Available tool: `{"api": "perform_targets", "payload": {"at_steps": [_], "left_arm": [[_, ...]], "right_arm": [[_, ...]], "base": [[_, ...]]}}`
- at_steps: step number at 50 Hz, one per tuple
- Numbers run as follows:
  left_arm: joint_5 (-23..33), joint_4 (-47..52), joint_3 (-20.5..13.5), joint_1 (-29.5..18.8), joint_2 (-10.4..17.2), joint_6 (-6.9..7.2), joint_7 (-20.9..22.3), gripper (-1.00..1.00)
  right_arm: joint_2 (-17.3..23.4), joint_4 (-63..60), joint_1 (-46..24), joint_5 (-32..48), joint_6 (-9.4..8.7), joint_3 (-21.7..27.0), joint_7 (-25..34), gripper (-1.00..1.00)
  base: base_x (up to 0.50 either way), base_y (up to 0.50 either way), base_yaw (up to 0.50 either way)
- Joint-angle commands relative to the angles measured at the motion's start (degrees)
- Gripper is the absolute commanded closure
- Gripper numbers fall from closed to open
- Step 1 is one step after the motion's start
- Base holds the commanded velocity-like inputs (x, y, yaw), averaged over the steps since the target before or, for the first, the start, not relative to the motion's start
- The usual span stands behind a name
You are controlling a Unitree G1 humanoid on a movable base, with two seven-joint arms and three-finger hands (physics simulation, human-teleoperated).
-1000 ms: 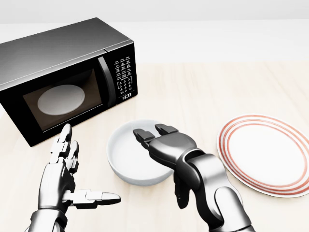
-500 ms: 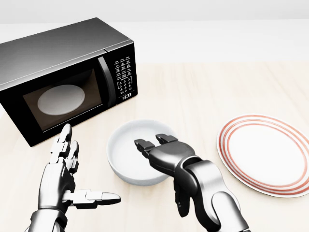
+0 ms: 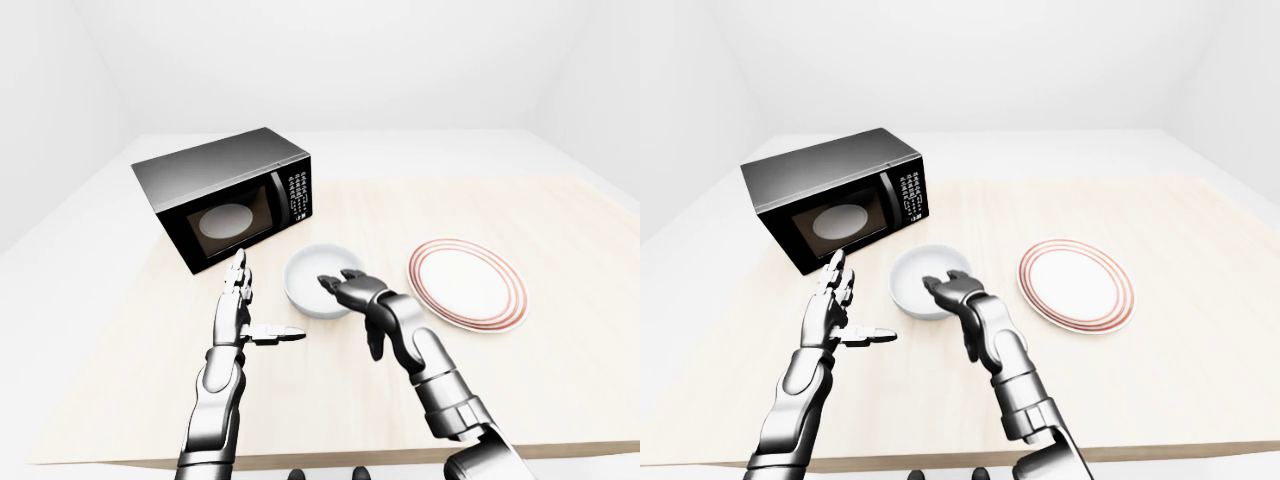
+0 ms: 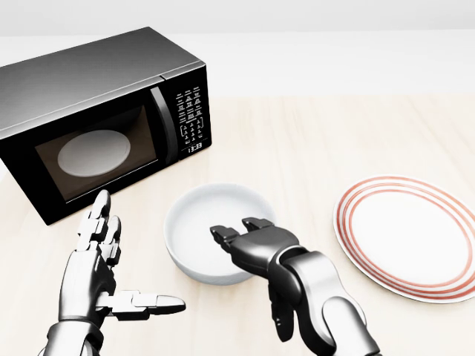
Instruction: Pick up the white bowl and put it on the plate.
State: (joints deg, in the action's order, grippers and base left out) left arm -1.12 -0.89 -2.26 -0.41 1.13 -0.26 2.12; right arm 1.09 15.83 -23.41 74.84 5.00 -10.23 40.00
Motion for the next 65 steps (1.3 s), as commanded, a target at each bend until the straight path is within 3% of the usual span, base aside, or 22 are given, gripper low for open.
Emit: {"api": "perform_targets", "payload": {"at_steps": [1,43,54,55,57,58,65], "left_arm": [[-0.01,0.0,0.0,0.0,0.0,0.0,0.0,-1.0],[-0.02,0.0,-0.01,0.0,-0.01,0.0,0.0,-1.0],[0.02,0.01,0.01,0.0,0.01,0.02,0.0,-1.0],[0.01,0.01,0.01,0.0,0.01,0.02,0.01,-1.0],[-0.01,0.0,0.0,0.0,0.0,0.01,0.01,-1.0],[0.0,0.0,0.0,0.0,0.0,0.0,0.0,-1.0],[-0.01,0.0,0.0,0.0,0.0,-0.01,-0.01,-1.0]], "right_arm": [[-0.03,2.34,-0.32,0.8,0.0,-0.23,0.0,-1.0],[-1.63,15.68,-7.12,3.05,0.0,-0.75,-0.02,-1.0],[-1.78,20.01,-9.01,3.15,0.0,-0.79,-2.98,-1.0],[-1.85,20.12,-8.94,3.05,0.0,-0.78,-2.94,-0.91],[-2.09,20.01,-9.09,2.62,0.0,-0.69,-3.31,0.48],[-2.1,20.02,-9.12,2.57,0.0,-0.74,-3.42,1.0],[-2.31,19.98,-9.11,2.2,0.0,-0.83,-4.15,1.0]], "base": [[0.0,0.0,0.0],[0.0,0.0,0.0],[0.0,0.0,0.0],[0.0,0.0,0.0],[0.0,0.0,0.0],[0.0,0.0,0.0],[0.0,0.0,0.0]]}}
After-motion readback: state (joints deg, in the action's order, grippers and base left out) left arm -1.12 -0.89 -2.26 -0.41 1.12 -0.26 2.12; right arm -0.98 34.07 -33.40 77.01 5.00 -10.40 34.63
